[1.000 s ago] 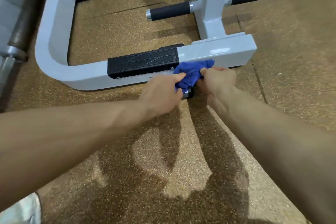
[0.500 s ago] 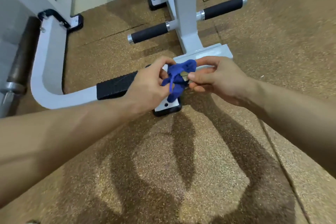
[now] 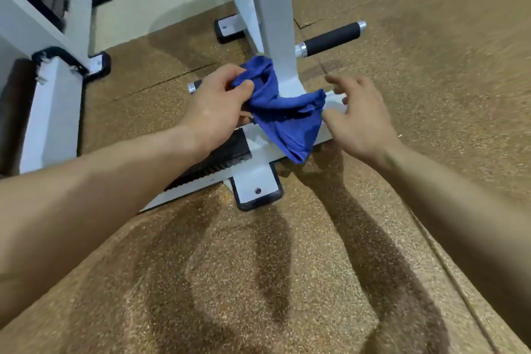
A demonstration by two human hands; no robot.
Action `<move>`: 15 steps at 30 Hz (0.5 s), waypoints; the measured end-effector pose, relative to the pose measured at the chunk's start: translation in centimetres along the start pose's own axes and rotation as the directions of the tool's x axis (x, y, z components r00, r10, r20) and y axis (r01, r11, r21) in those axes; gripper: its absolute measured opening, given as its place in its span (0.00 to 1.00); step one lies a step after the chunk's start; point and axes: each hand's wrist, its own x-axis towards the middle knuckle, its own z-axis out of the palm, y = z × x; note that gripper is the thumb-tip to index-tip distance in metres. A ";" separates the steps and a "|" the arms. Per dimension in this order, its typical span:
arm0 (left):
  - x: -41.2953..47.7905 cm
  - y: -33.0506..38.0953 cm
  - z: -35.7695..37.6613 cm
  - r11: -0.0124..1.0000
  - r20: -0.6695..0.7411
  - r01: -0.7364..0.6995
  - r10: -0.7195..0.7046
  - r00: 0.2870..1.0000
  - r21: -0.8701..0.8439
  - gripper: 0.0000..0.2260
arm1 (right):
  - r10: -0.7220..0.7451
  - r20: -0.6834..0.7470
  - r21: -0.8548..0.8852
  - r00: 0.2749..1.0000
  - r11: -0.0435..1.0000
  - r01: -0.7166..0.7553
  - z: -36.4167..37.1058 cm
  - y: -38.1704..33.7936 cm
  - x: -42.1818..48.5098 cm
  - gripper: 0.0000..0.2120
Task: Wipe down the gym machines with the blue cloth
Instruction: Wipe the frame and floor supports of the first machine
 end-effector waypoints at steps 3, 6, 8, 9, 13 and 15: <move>0.0 0.2 -0.3 0.998 0.058 -0.049 0.050 0.997 -0.029 0.11 | -0.185 0.199 -0.105 0.962 0.972 0.208 0.6 -1.4 0.3 0.33; -0.4 0.6 -0.6 1.000 0.015 -0.008 0.008 1.000 -0.025 0.08 | -0.217 0.305 -0.313 0.927 0.897 0.313 1.7 -1.5 1.6 0.30; -0.6 0.5 -0.9 0.999 -0.089 0.032 -0.035 0.995 -0.037 0.05 | -0.233 0.267 -0.354 0.935 0.879 0.320 2.0 -1.3 2.1 0.19; -0.6 0.3 -1.1 0.998 -0.156 0.059 -0.064 0.986 -0.039 0.04 | -0.236 0.265 -0.310 0.935 0.897 0.314 1.8 -1.3 2.3 0.14; -0.5 -1.2 -2.1 0.973 -0.295 0.191 -0.221 0.930 -0.128 0.08 | -0.164 0.427 0.053 0.889 0.986 0.157 -0.9 -1.8 2.4 0.12; -0.2 -1.7 -2.1 0.949 -0.247 0.264 -0.301 0.921 -0.171 0.10 | -0.140 0.393 0.232 0.909 0.971 0.050 -1.9 -2.0 2.8 0.10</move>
